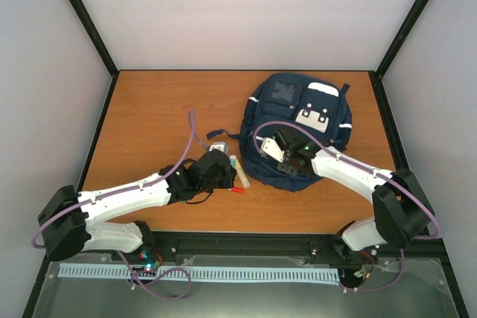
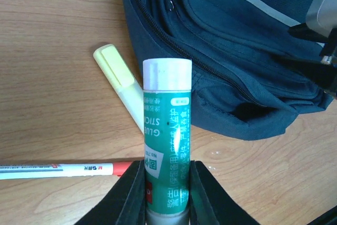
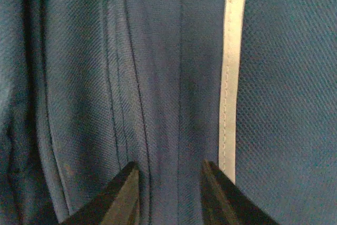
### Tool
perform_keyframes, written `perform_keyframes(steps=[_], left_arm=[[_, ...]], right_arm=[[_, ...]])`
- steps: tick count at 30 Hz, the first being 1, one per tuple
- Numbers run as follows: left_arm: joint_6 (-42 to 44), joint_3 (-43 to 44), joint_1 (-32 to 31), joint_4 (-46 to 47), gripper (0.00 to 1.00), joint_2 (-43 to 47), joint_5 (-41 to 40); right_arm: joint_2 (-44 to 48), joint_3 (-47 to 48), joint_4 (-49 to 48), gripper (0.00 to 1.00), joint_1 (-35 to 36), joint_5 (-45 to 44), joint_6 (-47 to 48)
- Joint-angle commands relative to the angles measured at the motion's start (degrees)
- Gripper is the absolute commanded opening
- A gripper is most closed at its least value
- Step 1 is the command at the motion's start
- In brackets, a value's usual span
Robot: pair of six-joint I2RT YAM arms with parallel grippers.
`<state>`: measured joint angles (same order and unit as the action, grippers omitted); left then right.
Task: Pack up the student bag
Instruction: Place the stationery in the student bag.
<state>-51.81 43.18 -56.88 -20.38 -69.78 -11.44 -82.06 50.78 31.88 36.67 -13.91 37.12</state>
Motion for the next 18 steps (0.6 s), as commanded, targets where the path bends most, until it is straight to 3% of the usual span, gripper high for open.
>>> perform_keyframes(steps=[1, 6, 18], left_arm=[[-1.4, -0.1, 0.4, 3.1, 0.04, 0.6, -1.0], [-1.7, -0.1, 0.4, 7.6, 0.03, -2.8, 0.6], [8.4, 10.5, 0.5, 17.0, 0.01, -23.7, 0.9]], right_arm=[[1.0, -0.1, -5.6, 0.25, 0.1, -8.7, -1.4], [5.6, 2.7, 0.3, 0.03, -0.3, -3.4, -4.1], [14.6, 7.8, 15.5, 0.03, -0.3, 9.6, -10.3]])
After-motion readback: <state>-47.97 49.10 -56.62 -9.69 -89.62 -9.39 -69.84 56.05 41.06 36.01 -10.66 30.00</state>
